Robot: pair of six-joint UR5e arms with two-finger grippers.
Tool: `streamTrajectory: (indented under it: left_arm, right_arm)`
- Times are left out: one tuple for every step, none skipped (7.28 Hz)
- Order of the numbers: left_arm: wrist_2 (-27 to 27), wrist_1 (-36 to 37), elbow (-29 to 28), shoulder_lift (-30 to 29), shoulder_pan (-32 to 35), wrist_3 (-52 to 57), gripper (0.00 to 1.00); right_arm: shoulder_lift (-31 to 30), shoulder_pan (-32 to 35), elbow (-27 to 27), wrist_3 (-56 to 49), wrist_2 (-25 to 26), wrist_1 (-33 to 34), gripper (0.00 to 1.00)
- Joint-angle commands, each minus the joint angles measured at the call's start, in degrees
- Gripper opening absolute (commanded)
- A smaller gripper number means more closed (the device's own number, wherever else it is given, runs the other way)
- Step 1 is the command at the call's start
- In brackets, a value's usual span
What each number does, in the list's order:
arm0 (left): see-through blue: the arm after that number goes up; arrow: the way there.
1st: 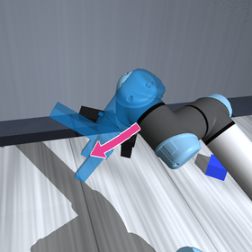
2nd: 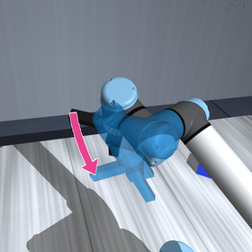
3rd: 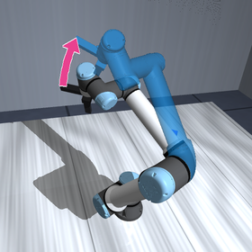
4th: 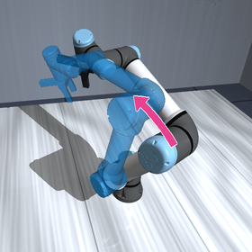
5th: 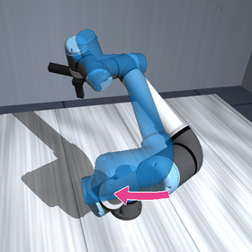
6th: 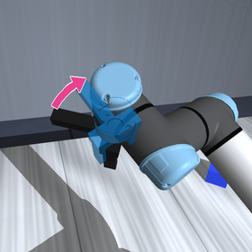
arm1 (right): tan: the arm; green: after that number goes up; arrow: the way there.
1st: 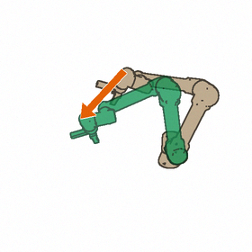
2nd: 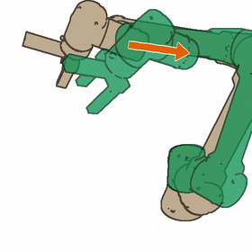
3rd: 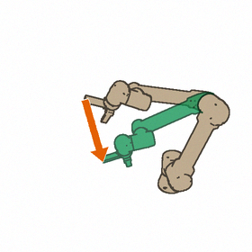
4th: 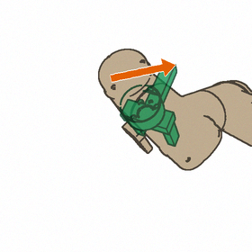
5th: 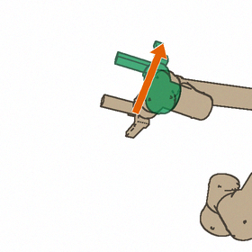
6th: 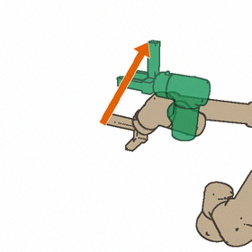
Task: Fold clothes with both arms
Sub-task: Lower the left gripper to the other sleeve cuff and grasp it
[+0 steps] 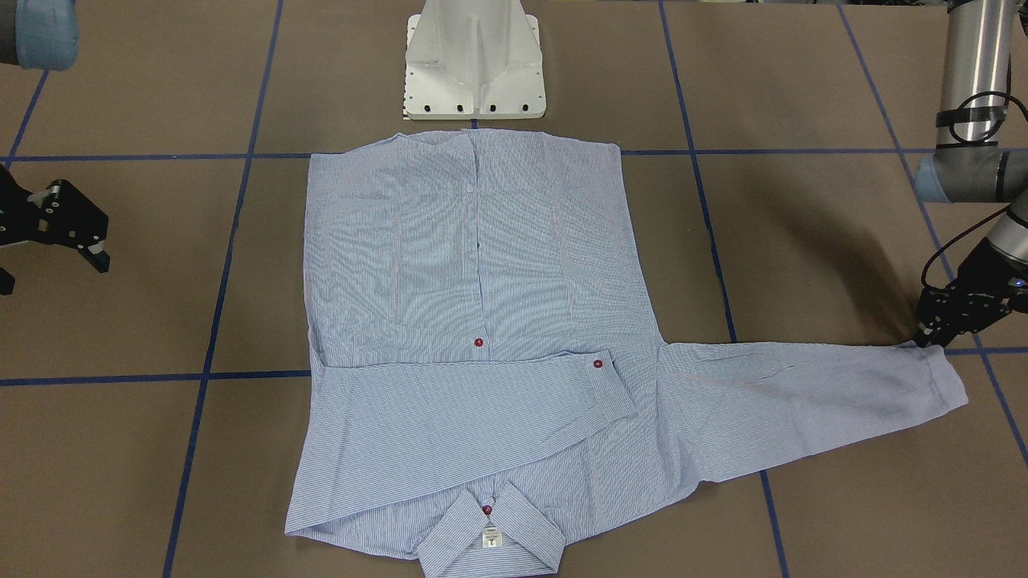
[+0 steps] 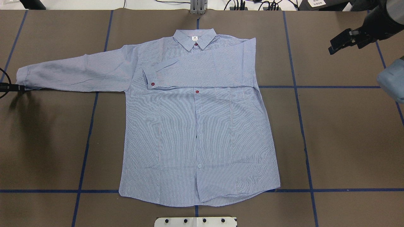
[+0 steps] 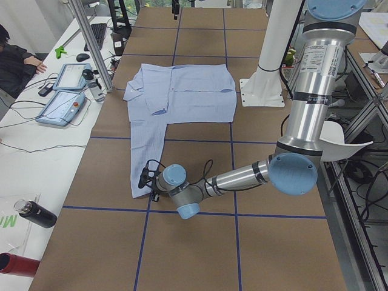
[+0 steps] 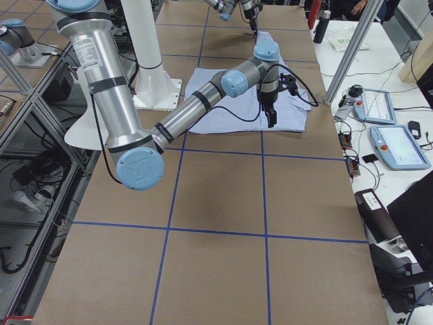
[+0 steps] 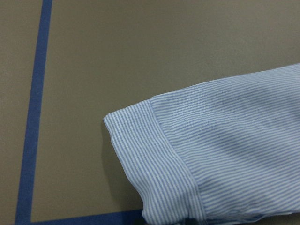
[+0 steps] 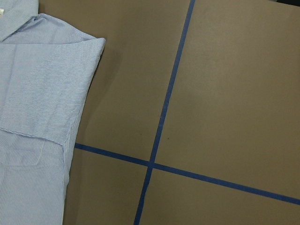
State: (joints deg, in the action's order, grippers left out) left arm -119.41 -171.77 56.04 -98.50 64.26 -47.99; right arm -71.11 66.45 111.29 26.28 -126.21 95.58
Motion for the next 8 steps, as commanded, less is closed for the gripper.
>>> streamTrajectory:
  left_arm:
    - [-0.12,-0.05,0.64,-0.03,-0.01,0.35,0.00]
    - [-0.39,-0.05,0.82,0.06,-0.01,0.70,0.00]
    - [-1.43,0.55,3.08,0.50,-0.01,0.53,0.00]
    - [-6.49,1.95,4.76,0.24,-0.01,0.09,0.00]
    - [-7.76,4.75,7.30,-0.11,-0.01,0.00,0.00]
    - [-7.77,10.26,11.15,-1.42,-0.01,-0.09,0.00]
    - [-7.86,17.36,16.41,-1.96,-0.01,0.00,0.00]
    - [-9.08,25.79,23.17,-2.74,0.07,-0.09,0.00]
  right_arm:
    - [0.00,-0.09,-0.11,0.00,0.09,-0.04,0.99]
    - [0.00,-0.09,-0.11,0.00,-0.43,-0.13,0.99]
    - [0.09,-0.09,-0.02,0.09,-0.53,-0.13,0.99]
    - [0.09,-0.09,-0.02,0.09,-0.61,-0.13,0.99]
    - [0.09,-0.09,-0.02,0.18,-0.62,-0.13,0.99]
    - [0.09,-0.09,0.07,0.18,-0.53,-0.13,0.99]
    - [0.09,-0.09,0.07,0.18,-0.53,-0.13,0.99]
    - [0.09,-0.09,0.07,0.26,-0.61,-0.22,0.99]
